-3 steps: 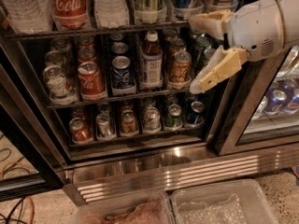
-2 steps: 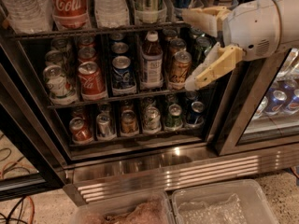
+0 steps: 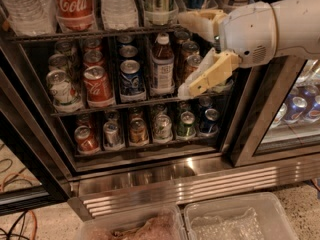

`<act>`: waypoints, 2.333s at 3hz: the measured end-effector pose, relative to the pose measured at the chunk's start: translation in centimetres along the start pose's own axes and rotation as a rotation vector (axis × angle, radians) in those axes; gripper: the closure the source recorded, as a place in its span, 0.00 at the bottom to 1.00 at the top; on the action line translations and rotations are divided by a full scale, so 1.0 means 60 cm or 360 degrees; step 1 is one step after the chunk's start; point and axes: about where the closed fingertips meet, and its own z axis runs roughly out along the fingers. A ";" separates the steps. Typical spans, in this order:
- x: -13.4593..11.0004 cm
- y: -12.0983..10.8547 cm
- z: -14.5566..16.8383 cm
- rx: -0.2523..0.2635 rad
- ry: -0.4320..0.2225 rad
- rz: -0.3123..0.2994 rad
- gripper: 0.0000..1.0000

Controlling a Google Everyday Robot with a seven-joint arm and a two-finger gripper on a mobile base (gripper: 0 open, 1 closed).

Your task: Pick water bottle from top shelf of fridge

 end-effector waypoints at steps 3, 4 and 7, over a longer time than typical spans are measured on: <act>-0.014 -0.007 0.025 0.0028 0.0066 -0.0013 0.00; -0.028 -0.008 0.029 0.0077 0.0010 -0.0030 0.00; -0.034 -0.018 0.079 0.0190 -0.0145 0.0026 0.00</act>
Offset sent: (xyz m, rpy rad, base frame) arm 0.0024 0.0089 -0.0020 -0.0445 0.0072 -0.0228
